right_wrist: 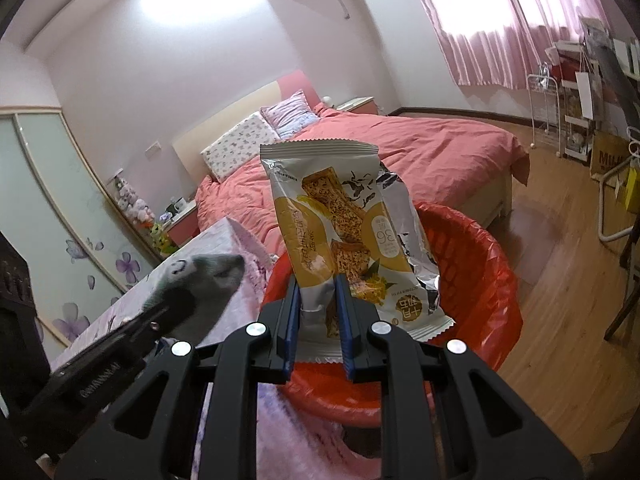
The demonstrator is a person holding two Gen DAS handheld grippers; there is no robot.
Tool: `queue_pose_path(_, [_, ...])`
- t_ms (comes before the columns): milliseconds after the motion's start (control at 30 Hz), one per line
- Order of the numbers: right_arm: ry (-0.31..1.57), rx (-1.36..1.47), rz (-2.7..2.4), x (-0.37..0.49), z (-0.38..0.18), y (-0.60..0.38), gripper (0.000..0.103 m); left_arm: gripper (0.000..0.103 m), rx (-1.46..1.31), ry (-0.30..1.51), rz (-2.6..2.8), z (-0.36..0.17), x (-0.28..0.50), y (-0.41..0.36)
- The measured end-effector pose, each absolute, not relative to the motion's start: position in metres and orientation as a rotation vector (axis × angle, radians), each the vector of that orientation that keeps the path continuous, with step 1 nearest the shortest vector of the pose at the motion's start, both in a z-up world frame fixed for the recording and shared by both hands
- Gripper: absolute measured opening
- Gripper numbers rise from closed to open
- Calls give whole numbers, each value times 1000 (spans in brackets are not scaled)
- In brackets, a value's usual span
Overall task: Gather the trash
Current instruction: 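Carry both items over the orange basket and open both grippers, then return both tools to the pile and reach the right gripper to the blue packet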
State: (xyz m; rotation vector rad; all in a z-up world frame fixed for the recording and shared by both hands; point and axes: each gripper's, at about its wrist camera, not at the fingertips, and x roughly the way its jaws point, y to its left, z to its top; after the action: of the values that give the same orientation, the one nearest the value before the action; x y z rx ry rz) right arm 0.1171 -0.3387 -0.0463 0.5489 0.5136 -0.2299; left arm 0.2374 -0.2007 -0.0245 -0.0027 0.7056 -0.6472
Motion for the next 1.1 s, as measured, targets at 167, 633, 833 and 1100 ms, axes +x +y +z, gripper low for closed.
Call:
queue_pose_path(167, [515,588,-219,124,-54,-354,18,22,12,740,-656,-41,257,-224])
queue_pose_path(633, [582,641,-193,130,-65,-359,48,59,45,766,-555,-57,270,-203])
queue_pose_path(833, [595,592,-206,129,-54,-347,48,66,91,722,-497,-48,253,-179])
queue_pose_path(1100, [608,504,-178,131,-36,-308,48,68,68,703,-414,-33,238,-124])
